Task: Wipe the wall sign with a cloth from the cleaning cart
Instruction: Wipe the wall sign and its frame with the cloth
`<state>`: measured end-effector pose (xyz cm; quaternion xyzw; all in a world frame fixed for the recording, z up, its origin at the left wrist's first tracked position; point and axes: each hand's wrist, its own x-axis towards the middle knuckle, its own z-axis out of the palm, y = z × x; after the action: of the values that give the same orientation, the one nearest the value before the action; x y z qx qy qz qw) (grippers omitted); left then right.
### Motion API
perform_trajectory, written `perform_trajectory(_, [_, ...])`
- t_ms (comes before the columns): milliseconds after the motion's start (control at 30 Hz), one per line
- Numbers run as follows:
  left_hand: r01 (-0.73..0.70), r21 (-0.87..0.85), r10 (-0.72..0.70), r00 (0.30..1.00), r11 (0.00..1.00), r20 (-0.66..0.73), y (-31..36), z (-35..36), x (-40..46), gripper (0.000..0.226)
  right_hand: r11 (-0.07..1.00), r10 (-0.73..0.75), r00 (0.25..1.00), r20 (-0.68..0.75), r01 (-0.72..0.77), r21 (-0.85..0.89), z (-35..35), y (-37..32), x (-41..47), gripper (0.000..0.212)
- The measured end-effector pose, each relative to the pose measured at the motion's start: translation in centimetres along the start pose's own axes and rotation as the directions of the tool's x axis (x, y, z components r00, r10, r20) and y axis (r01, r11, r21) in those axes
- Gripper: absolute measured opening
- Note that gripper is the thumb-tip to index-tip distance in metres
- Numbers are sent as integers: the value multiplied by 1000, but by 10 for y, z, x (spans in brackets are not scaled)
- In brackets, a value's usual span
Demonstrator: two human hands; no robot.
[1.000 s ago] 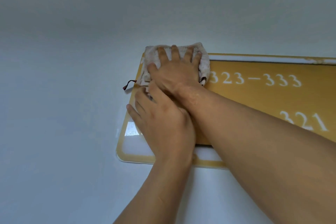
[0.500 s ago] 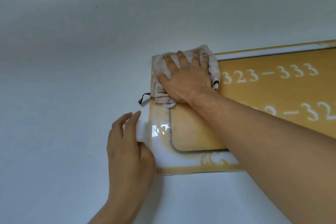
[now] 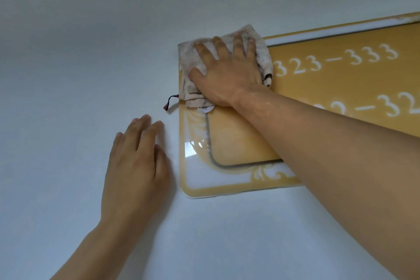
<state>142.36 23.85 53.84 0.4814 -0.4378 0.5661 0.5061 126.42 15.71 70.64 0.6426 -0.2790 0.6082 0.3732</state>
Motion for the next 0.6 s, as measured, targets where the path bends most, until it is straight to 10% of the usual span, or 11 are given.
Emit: perform_trajectory(600, [-17, 1, 17, 1000, 1000, 3, -3, 0, 2, 54, 1000, -8, 1000, 20, 8, -21, 0, -27, -61, 73])
